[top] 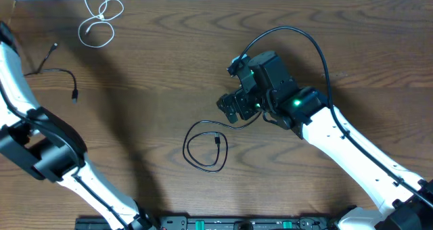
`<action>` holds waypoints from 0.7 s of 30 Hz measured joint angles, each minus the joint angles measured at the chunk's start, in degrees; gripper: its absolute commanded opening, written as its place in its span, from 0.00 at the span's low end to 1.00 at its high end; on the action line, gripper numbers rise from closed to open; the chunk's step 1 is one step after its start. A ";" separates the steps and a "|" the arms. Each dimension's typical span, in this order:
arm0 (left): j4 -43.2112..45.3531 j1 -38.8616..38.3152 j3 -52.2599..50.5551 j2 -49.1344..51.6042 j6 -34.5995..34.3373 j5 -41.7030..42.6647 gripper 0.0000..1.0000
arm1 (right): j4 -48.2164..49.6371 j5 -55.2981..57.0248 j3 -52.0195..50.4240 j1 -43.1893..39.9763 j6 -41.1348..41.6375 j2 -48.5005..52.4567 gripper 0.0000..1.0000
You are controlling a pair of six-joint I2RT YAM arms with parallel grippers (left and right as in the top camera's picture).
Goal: Untangle cables
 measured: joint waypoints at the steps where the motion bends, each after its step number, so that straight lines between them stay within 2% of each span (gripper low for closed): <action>1: -1.11 0.50 -0.02 1.07 -0.57 0.31 0.08 | 0.09 -0.02 0.00 0.00 0.26 0.00 0.99; 9: -8.33 1.01 -0.02 3.67 -6.29 5.95 0.08 | 0.70 -0.09 0.00 0.00 2.01 0.00 0.99; 16: -14.62 1.55 -0.02 3.67 -14.45 8.44 0.08 | -0.20 -0.24 0.00 0.00 2.16 0.00 0.99; 17: -15.91 1.97 -0.02 3.67 -16.02 8.33 0.14 | -0.28 -0.24 0.00 0.00 2.16 0.02 0.99; 19: -17.84 3.26 -0.02 3.67 -19.28 8.17 0.34 | -0.50 -0.24 0.00 0.00 2.16 0.02 0.99; 21: -18.91 4.96 -0.02 3.67 -21.70 8.28 0.60 | -0.52 -0.24 0.00 0.00 2.16 0.02 0.99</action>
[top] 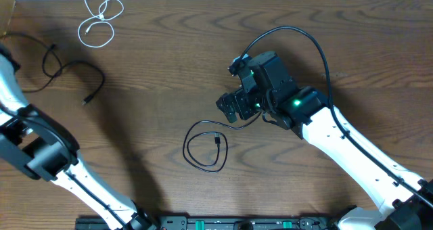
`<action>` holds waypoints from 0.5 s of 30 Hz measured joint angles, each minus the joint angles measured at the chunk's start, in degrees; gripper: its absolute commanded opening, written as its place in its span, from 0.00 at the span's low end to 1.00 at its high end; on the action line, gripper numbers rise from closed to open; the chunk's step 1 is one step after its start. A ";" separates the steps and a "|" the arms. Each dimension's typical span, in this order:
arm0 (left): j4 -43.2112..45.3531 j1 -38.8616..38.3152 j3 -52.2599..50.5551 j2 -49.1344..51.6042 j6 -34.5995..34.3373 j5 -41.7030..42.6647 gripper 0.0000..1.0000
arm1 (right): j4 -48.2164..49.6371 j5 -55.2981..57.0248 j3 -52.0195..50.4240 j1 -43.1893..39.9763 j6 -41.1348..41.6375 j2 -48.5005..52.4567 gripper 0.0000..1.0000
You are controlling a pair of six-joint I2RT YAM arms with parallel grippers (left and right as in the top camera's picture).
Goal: Untangle cables
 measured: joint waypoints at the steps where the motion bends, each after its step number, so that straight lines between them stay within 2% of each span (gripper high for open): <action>1: -0.42 0.98 0.00 0.00 -0.68 0.24 0.67 | 0.00 -0.02 0.00 0.00 0.00 0.00 0.99; 4: -0.85 3.98 0.00 0.00 -2.64 2.71 0.75 | 0.07 0.00 0.00 0.00 0.00 0.00 0.99; 8: -1.42 6.47 0.00 0.00 -2.16 10.29 0.75 | 0.42 -0.02 0.00 0.00 0.00 0.00 0.99; 15: -1.49 5.86 0.00 0.00 -1.11 25.92 0.75 | 0.44 -0.02 0.00 0.00 0.02 0.00 0.99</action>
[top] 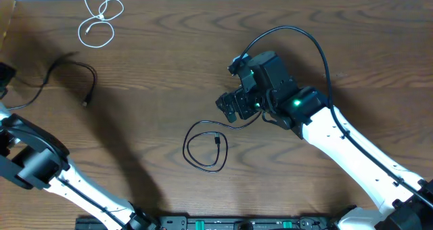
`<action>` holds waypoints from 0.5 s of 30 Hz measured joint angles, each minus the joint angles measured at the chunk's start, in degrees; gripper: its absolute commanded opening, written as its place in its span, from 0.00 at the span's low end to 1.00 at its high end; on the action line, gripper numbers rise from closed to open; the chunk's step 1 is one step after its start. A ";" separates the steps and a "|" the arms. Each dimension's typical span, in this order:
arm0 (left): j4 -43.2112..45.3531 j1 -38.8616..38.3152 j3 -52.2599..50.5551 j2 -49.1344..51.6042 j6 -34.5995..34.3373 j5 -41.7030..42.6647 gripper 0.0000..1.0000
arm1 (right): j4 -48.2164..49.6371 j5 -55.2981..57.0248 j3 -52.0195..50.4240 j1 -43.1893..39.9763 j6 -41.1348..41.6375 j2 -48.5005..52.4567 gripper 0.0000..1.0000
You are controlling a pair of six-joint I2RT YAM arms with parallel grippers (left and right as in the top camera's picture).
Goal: Untangle cables
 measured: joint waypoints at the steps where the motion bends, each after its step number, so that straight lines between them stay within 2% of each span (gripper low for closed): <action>1: -0.02 -0.13 0.00 0.00 0.13 1.79 0.75 | 0.00 0.00 0.00 0.00 0.00 0.00 0.99; 8: -0.04 -0.31 0.00 -0.11 3.28 11.87 0.75 | -0.02 0.00 0.00 0.00 -0.02 0.00 0.99; 15: 1.44 -0.33 0.00 -2.60 5.60 15.85 0.70 | 0.02 0.00 0.00 0.00 -0.02 0.00 0.99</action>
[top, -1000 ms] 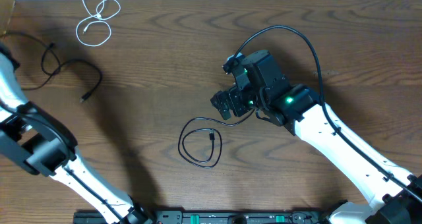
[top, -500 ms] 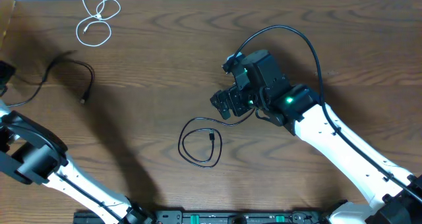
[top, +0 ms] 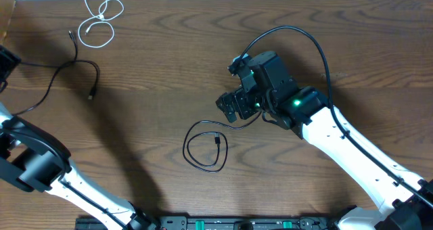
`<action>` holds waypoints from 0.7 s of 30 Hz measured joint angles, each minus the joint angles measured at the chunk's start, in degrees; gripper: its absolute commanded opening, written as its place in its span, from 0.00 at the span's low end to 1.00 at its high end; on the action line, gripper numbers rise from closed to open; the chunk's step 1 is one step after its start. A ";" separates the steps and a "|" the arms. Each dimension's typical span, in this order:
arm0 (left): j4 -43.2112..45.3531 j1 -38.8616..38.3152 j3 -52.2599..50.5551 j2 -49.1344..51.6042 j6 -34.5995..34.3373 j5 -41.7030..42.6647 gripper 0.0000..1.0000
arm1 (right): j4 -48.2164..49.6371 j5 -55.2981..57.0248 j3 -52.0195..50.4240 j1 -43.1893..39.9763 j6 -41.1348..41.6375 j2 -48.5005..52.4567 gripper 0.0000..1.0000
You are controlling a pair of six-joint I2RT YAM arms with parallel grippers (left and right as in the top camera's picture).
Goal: Untangle cables
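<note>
A thin black cable (top: 206, 143) lies coiled in a loop at mid table. One end rises to my right gripper (top: 232, 108), which appears shut on it just above the loop. At the far left edge only a dark corner of my left gripper (top: 4, 62) shows. A second black cable (top: 76, 66) runs out from it, so it appears shut on that cable. One plug (top: 71, 34) points up toward the white cable and the other plug (top: 91, 94) points down. A white cable (top: 100, 17) lies bundled at the top left, apart from both.
The right arm (top: 352, 145) crosses the table from the lower right, with its own thick black lead (top: 318, 47) arching above the wrist. The left arm (top: 40, 162) fills the lower left corner. A pale wall edge borders the far side of the table.
The left gripper has shifted at the left edge and the cable it holds has spread out. One plug now lies near the white cable. The right gripper and the loop have not moved.
The left black cable first lay short near the left edge with the left arm over it. Then it curled into a loop, then hung as a hook, and now is stretched wider. The right gripper stayed over the looped cable's end throughout.
</note>
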 measured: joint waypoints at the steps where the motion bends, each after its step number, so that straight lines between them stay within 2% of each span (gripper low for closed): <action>1: -0.17 -0.02 0.00 -0.31 0.11 0.15 0.70 | 0.00 0.00 0.00 0.00 0.02 0.00 0.99; 8: -1.49 -1.75 0.00 -0.68 0.15 0.24 0.70 | 0.07 0.00 0.00 0.00 0.02 0.00 0.99; 9: -1.46 -2.27 0.00 -0.68 0.15 0.24 0.67 | 0.11 0.02 0.00 0.00 0.02 0.00 0.99; 11: -1.11 -3.91 0.00 -0.61 0.28 0.22 0.52 | 0.33 0.02 0.00 0.00 0.02 0.00 0.99; 13: 0.33 -5.77 0.00 -0.26 0.35 0.17 0.35 | 0.42 0.02 0.00 0.00 0.02 0.00 0.99; 14: 0.87 -6.58 0.00 -0.09 0.57 0.22 0.24 | 0.42 0.00 0.00 0.00 0.07 0.00 0.99; 16: 2.43 -8.46 0.00 0.63 0.35 0.20 0.12 | 0.33 0.02 0.00 0.00 0.59 0.00 0.99; 17: 3.41 -9.27 0.00 1.09 0.31 0.20 0.08 | 0.22 0.02 0.00 0.00 0.96 0.00 0.99; 21: 7.39 -11.54 0.00 4.07 0.55 -0.79 0.08 | -0.48 -0.17 0.00 0.02 1.92 0.00 0.99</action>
